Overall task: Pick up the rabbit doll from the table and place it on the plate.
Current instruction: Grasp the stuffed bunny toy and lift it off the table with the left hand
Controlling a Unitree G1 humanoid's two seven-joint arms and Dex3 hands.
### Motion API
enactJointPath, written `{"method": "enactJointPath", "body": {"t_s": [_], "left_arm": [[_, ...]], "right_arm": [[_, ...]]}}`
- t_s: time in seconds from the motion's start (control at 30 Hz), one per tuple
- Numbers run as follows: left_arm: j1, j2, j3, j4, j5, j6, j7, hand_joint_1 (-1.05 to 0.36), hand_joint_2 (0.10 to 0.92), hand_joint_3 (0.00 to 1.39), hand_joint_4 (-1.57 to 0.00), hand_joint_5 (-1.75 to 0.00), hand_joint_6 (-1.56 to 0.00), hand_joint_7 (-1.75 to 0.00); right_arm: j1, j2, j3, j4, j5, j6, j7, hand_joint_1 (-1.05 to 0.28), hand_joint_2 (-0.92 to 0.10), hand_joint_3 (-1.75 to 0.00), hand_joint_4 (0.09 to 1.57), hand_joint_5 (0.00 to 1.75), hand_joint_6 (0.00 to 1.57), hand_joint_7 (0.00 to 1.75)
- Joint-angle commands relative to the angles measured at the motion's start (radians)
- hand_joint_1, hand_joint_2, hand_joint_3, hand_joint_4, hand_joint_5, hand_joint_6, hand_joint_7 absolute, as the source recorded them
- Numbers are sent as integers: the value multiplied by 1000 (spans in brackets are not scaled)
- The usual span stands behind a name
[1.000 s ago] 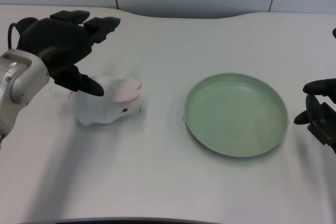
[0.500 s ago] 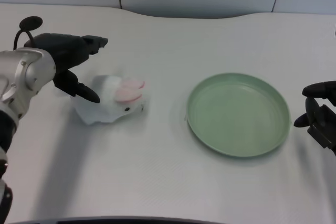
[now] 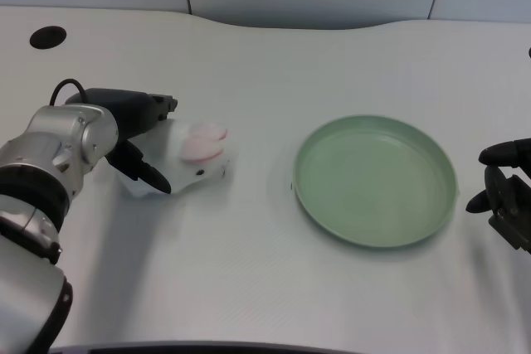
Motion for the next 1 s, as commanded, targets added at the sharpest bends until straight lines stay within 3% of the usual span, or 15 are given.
{"method": "enactJointPath", "body": {"t_s": [0.03,0.07,0.1,0.27,0.4,0.53,0.73,0.87,0.93,1.0], "left_arm": [[-7,-7,-8,23,-4,15,27,-1042,916,38,-18,-9,-52,-17],[-2,-16,-10,31,-3,22,36,-1025,908,30,-23,-12,-64,-21],[5,-25,-9,39,-4,29,49,-1016,905,25,-26,-13,-71,-22],[21,-43,-32,57,10,38,97,-1008,898,9,-43,-20,-84,-18],[32,-49,-41,62,6,34,138,-978,883,1,-63,-28,-100,-18],[47,-50,-89,66,48,33,202,-965,892,4,-93,-39,-116,-19],[68,-50,-105,73,52,28,258,-913,845,0,-141,-49,-162,-22],[83,-51,-109,77,51,27,303,-766,794,0,-310,-95,-296,-40],[87,-51,-111,79,51,29,323,-756,792,0,-326,-91,-311,-34],[91,-51,-112,80,52,31,345,-613,795,1,-434,-142,-448,-69]], "right_arm": [[22,-8,-6,-18,10,7,3,-325,-921,-616,350,1746,272,1546],[27,-8,-6,-19,11,3,7,-320,-921,-617,349,1746,269,1543],[31,-7,-9,-19,21,-1,18,-317,-921,-618,348,1746,268,1540],[46,-5,-18,-42,64,26,40,-298,-921,-572,401,1746,282,1555],[58,-8,-17,-63,73,38,46,-291,-921,-588,414,1746,279,1570],[80,-11,-19,-113,96,78,58,-292,-921,-625,398,1746,254,1588],[105,-10,-21,-159,103,105,55,-280,-921,-647,380,1746,226,1621],[118,-11,-22,-182,109,123,52,-270,-921,-658,371,1746,201,1625],[122,-12,-22,-186,110,121,55,-268,-921,-661,372,1746,198,1627],[127,-12,-21,-189,109,116,59,-259,-921,-678,372,1746,187,1629]]}}
